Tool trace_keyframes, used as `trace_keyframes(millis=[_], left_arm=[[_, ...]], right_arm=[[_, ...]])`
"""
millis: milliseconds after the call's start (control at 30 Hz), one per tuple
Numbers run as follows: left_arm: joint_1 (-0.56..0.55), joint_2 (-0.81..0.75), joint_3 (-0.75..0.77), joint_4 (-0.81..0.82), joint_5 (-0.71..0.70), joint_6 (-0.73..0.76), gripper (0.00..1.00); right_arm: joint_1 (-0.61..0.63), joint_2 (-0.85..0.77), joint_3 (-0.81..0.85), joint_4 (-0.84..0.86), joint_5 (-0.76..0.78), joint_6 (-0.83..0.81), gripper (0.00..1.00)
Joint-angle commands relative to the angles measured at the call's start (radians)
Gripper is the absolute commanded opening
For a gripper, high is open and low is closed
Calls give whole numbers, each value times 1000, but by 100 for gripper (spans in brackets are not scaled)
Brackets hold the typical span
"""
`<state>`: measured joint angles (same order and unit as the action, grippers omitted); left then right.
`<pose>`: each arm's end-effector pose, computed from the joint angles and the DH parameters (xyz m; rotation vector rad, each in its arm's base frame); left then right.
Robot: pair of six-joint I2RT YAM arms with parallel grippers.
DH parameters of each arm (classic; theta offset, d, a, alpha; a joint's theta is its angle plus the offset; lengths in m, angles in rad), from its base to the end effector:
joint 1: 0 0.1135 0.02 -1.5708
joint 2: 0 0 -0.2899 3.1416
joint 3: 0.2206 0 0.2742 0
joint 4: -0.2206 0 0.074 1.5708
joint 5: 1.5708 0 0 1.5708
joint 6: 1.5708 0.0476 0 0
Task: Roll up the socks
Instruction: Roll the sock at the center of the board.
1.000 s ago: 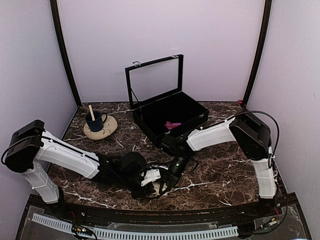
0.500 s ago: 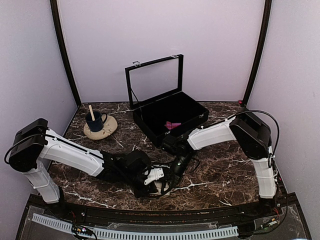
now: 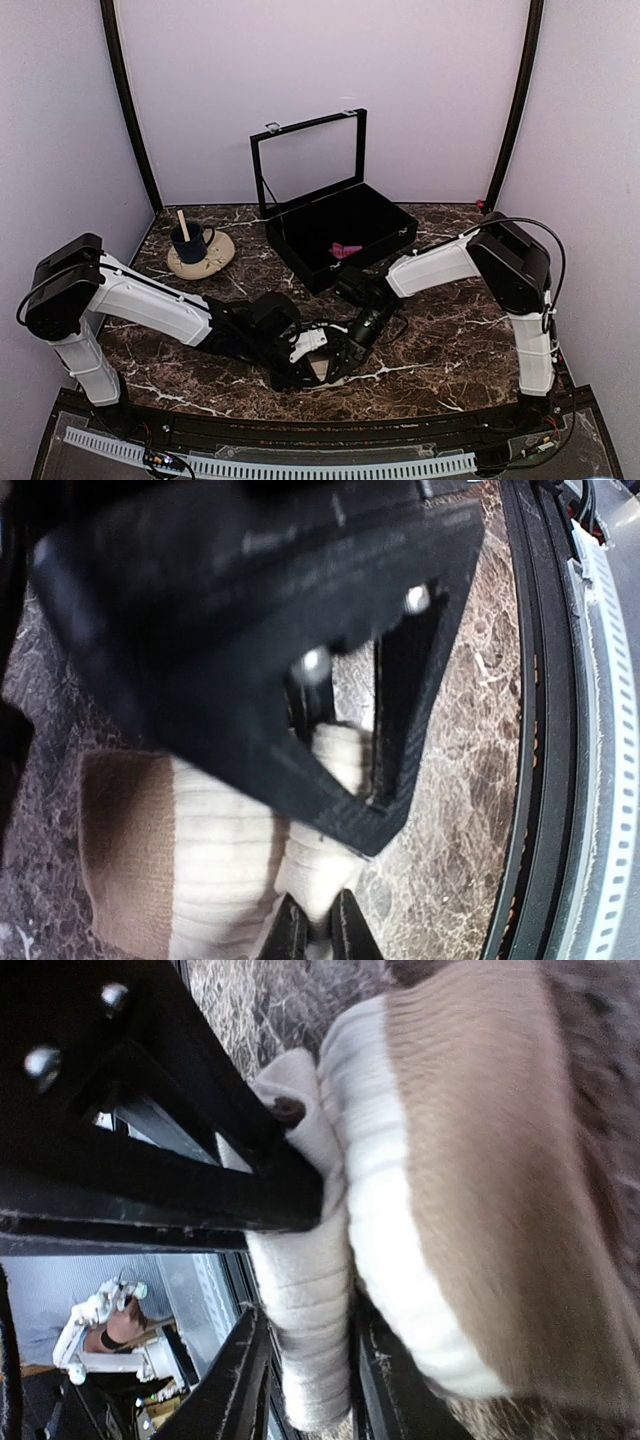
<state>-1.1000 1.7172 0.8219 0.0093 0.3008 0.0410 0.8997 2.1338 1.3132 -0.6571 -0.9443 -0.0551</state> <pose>0.1471 -0.3201 0.1365 1.5120 2.0980 -0.8027 0.2251 0.3455 0.1024 1.2294 -2.2442 -1.2404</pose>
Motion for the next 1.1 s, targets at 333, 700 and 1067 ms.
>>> trace_keyframes(millis=[333,700,1067], left_arm=[[81,96,11,-228,171,-46,0],[153,155,62,-294,305,-65,0],[221,195,101,-344,418,-80,0]], right_arm=[[-96,-137,-149,183,109,69,29],[-102,-247,-252,310,247,115,29],[-67,-497,-464,504,572,148,28]])
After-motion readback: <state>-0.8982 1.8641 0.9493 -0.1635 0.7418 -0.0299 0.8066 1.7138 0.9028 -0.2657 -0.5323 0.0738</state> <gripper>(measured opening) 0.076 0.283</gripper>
